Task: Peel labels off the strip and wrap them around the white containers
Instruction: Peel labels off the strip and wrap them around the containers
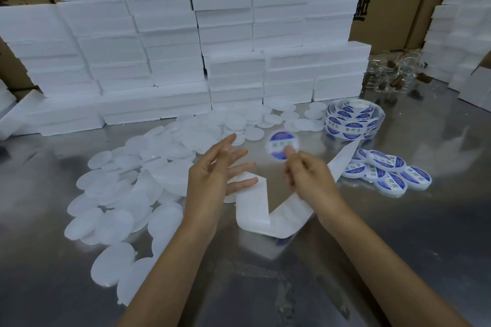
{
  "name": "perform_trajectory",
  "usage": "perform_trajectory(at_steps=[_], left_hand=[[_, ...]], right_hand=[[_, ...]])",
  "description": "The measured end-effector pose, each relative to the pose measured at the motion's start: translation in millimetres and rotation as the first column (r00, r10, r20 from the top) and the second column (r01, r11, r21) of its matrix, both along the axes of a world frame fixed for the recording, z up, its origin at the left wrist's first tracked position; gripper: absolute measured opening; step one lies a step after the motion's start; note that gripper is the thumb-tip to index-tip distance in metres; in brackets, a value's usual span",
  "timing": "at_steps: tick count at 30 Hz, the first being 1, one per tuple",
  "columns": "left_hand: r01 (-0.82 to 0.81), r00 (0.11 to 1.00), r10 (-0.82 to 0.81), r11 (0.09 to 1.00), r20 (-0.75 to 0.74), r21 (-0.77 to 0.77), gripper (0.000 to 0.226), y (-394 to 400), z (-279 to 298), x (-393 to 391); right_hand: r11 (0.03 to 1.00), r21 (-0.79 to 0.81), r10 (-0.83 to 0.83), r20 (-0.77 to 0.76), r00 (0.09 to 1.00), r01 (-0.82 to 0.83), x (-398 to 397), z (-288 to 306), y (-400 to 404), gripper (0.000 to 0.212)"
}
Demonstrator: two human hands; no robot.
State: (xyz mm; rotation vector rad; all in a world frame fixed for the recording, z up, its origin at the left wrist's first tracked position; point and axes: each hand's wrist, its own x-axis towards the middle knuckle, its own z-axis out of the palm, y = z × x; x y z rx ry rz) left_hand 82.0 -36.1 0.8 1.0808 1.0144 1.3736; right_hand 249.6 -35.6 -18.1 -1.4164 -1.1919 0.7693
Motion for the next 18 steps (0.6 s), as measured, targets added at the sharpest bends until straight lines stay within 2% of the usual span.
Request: perform_trajectory(at_steps=[2,4,7,9,11,15,17,18], left_hand=[[-0.021,1.0,0.021,1.0,-0.015,0.004,0.023,2,0,-3],[-0.047,0.998,0.047,0.999,-0.051,0.004,0.025,4,-1,-5],[-0.099,0.99,0.099,0.995,-0.096,0.009,0.026,6,-4,-7],[-0.138,0.981,0.142,0.99,-0.131,0.035,0.028,6,-4,-11],[-0.154,0.972,0.165,0.985,-0.169,0.076,0.031,6,-1,-17],[-0.051,0.945,0.091,0.99,-0.315,0.132,0.032,4,17,-46],[0.046,0.873,0.011,0.993,-0.488,0.106,0.03,1,25,-68],[0.081,0.81,-0.016,0.993,-0.587,0.086,0.028,-2,27,-80]], right_hand=[[0.978,-0.088,-0.208,-0.28,0.937,0.191,18,4,6,0.044],[0.936,-0.204,-0.351,-0.507,0.787,0.286,40,6,8,0.043],[0.904,-0.323,-0.428,-0.679,0.596,0.28,65,1,9,0.042],[0.906,-0.33,-0.422,-0.74,0.524,0.265,74,-1,10,0.041],[0.915,-0.32,-0.402,-0.753,0.521,0.244,77,-1,9,0.041],[0.932,-0.306,-0.357,-0.698,0.621,0.192,73,-1,9,0.037],[0.931,-0.309,-0.357,-0.659,0.662,0.194,68,1,8,0.034],[0.926,-0.315,-0.368,-0.633,0.681,0.207,66,3,7,0.033]])
